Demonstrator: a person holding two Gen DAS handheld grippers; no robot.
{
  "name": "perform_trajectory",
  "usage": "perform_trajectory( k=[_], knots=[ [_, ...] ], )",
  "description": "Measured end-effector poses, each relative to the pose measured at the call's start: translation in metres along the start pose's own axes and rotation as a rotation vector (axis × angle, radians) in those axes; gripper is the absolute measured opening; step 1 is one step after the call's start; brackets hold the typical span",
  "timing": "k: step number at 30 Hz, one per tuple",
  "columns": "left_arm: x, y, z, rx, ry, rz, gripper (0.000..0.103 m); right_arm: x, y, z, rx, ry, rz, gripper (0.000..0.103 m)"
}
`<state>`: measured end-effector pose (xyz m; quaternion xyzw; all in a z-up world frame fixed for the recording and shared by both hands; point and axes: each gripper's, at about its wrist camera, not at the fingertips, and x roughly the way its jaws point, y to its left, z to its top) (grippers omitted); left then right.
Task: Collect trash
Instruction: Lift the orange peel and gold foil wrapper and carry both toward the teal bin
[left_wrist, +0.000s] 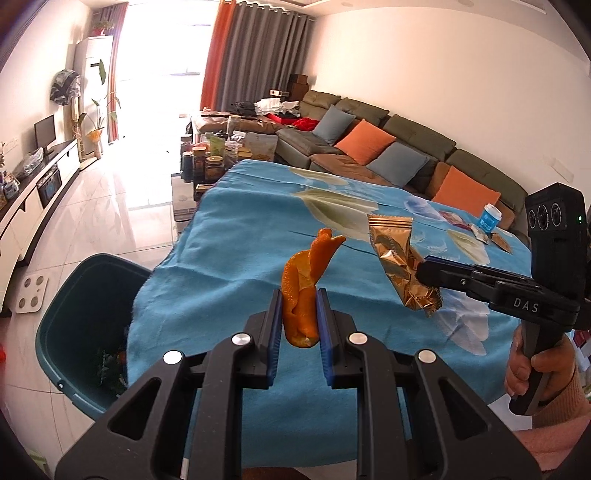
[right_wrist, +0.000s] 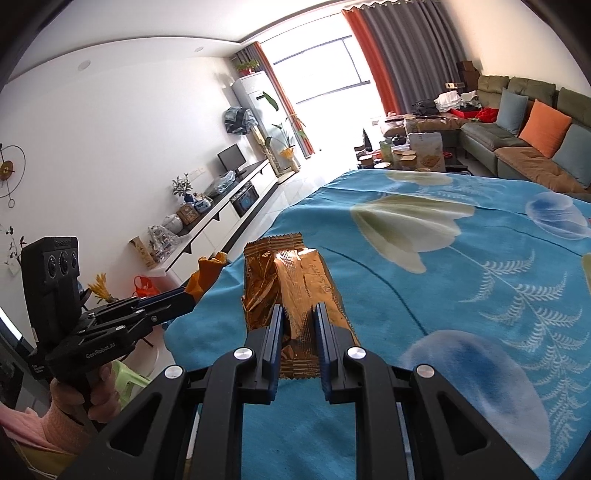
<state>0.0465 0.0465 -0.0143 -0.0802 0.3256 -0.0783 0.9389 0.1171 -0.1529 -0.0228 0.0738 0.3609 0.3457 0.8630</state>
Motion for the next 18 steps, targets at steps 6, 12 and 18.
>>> perform_trajectory(
  k=[6, 12, 18],
  knots=[
    [-0.005, 0.009, -0.003, -0.018, -0.008, 0.024, 0.018, 0.010, 0.011, 0.001, -0.013, 0.016, 0.019, 0.016],
    [-0.008, 0.016, -0.005, -0.035, -0.015, 0.042, 0.018, 0.020, 0.018, 0.002, -0.021, 0.028, 0.035, 0.016],
    [-0.012, 0.025, -0.006, -0.050, -0.023, 0.064, 0.018, 0.028, 0.024, 0.003, -0.027, 0.039, 0.052, 0.016]
  ],
)
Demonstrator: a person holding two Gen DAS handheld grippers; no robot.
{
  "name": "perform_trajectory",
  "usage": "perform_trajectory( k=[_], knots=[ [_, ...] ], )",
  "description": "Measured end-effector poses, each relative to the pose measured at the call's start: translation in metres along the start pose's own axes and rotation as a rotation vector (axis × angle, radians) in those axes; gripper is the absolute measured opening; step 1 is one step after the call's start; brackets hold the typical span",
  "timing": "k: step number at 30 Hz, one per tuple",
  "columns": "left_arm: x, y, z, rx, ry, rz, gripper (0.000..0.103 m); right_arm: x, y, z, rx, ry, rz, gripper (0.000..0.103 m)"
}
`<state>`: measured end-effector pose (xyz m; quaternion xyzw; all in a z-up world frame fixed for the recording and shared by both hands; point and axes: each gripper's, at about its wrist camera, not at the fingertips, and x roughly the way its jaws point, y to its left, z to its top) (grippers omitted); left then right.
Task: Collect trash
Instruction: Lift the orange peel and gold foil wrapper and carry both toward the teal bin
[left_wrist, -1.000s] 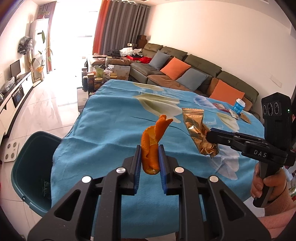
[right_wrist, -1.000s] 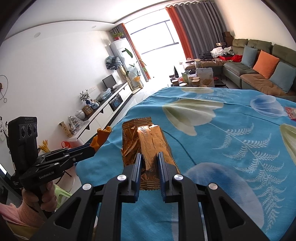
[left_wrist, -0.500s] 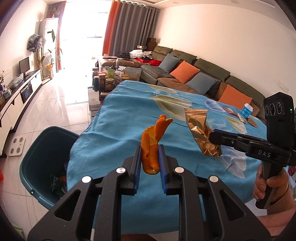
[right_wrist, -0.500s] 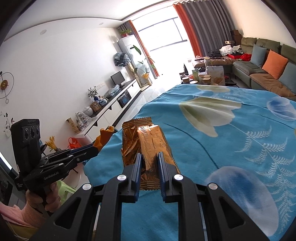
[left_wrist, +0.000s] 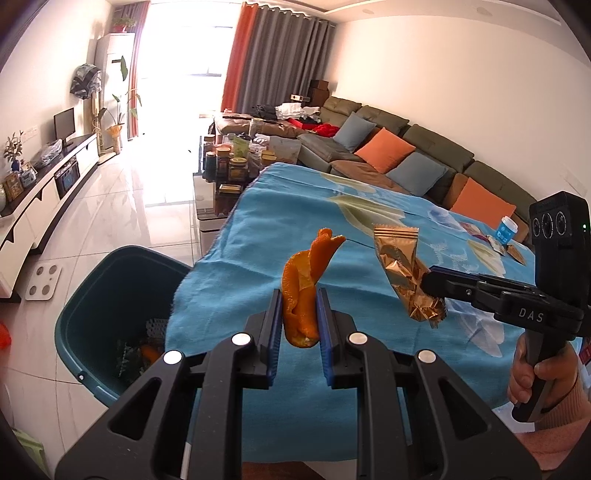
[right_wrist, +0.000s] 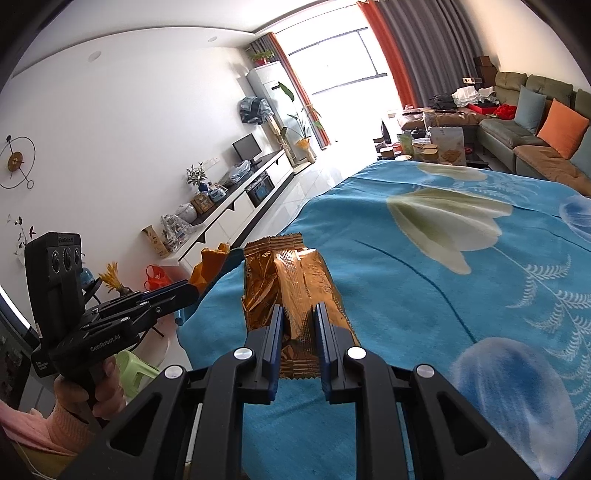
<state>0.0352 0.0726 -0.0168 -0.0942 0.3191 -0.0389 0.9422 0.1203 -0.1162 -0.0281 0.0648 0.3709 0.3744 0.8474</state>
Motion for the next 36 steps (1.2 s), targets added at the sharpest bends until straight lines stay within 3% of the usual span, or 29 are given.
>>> perform_trajectory(
  k=[36],
  knots=[
    [-0.016, 0.040, -0.012, -0.089, -0.033, 0.099, 0.018, 0.032, 0.036, 0.015, -0.069, 0.047, 0.079, 0.016]
  ],
)
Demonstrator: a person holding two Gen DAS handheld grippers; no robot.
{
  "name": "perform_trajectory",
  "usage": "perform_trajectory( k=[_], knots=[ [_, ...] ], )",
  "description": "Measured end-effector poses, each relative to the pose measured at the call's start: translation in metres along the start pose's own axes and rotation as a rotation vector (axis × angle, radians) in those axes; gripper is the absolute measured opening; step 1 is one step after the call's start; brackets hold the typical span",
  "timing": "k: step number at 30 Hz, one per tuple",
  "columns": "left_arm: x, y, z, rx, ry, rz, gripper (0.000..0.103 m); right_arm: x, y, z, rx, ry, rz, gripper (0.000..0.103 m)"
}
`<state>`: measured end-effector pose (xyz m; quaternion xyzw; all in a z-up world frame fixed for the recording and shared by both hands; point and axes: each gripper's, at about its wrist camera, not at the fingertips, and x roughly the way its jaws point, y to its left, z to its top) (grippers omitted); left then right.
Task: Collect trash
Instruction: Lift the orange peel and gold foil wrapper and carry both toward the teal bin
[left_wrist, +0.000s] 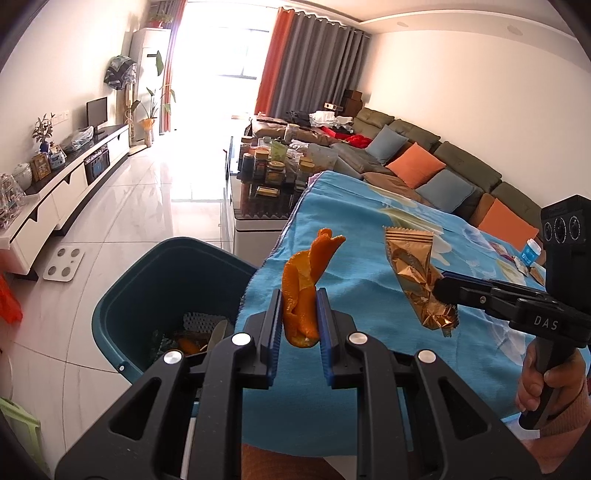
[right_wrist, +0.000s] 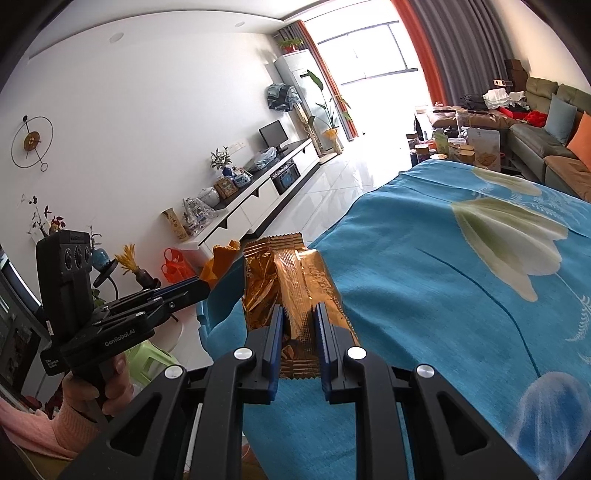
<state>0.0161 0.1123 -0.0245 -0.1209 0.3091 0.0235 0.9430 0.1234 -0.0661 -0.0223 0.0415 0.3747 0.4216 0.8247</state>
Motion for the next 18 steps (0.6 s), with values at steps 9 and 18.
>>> perform_trajectory(
  k=[9, 18],
  knots=[
    [0.0009, 0.0036, -0.0009, -0.011, -0.003, 0.012, 0.018, 0.0041, 0.0035, 0.0034, -0.007, 0.003, 0.011, 0.016],
    [0.0023, 0.0039, -0.0019, -0.017, -0.006, 0.026, 0.018, 0.0086, 0.0075, 0.0058, -0.016, 0.008, 0.020, 0.016]
  ],
)
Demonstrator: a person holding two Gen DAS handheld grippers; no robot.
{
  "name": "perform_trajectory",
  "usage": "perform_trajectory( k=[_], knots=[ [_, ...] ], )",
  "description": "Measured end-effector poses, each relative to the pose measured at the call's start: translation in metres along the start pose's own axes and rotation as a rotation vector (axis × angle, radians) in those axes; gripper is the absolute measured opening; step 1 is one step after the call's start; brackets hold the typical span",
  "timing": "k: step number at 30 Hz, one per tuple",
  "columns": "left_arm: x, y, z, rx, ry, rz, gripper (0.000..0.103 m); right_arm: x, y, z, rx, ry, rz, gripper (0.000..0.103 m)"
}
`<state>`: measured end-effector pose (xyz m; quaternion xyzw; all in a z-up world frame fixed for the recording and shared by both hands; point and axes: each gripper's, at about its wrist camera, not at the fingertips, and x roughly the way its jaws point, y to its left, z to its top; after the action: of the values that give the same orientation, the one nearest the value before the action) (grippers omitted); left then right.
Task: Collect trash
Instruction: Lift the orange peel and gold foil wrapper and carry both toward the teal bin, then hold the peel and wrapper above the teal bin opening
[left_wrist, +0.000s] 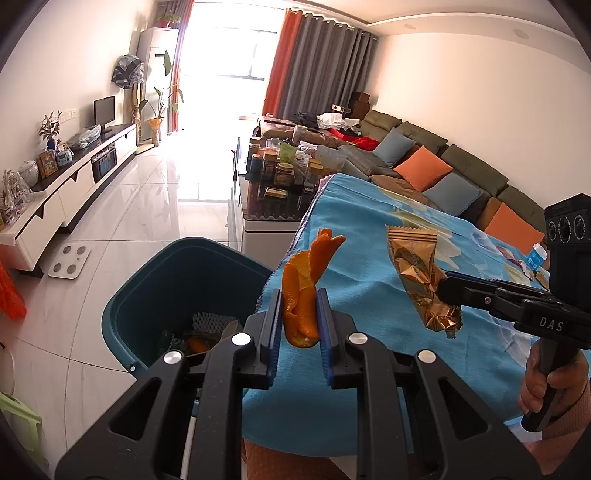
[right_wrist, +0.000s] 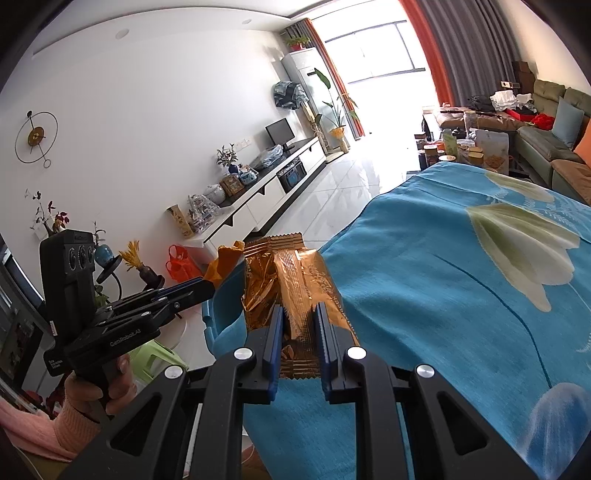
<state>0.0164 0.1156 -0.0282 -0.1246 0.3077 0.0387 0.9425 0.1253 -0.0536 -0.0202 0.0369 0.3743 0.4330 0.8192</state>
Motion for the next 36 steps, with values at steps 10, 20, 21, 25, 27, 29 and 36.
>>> perform_trajectory(
  k=[10, 20, 21, 25, 27, 29, 36],
  knots=[
    [0.002, 0.001, 0.001, -0.011, -0.001, 0.011, 0.018, 0.008, 0.003, 0.003, -0.008, 0.010, 0.015, 0.016],
    [0.005, 0.000, 0.000, -0.023, -0.003, 0.028, 0.018, 0.017, 0.007, 0.006, -0.026, 0.019, 0.030, 0.016],
    [0.005, 0.001, 0.000, -0.024, -0.003, 0.030, 0.018, 0.017, 0.005, 0.006, -0.027, 0.021, 0.032, 0.016],
    [0.003, 0.002, -0.001, -0.030, -0.003, 0.039, 0.018, 0.021, 0.007, 0.008, -0.034, 0.028, 0.041, 0.016],
    [0.002, 0.003, -0.001, -0.033, -0.004, 0.044, 0.018, 0.023, 0.008, 0.008, -0.038, 0.031, 0.043, 0.016],
    [0.002, 0.003, -0.001, -0.035, -0.005, 0.048, 0.018, 0.026, 0.010, 0.010, -0.040, 0.034, 0.047, 0.016],
    [0.000, 0.006, -0.004, -0.045, -0.003, 0.062, 0.018, 0.034, 0.012, 0.014, -0.047, 0.044, 0.059, 0.016]
  ],
)
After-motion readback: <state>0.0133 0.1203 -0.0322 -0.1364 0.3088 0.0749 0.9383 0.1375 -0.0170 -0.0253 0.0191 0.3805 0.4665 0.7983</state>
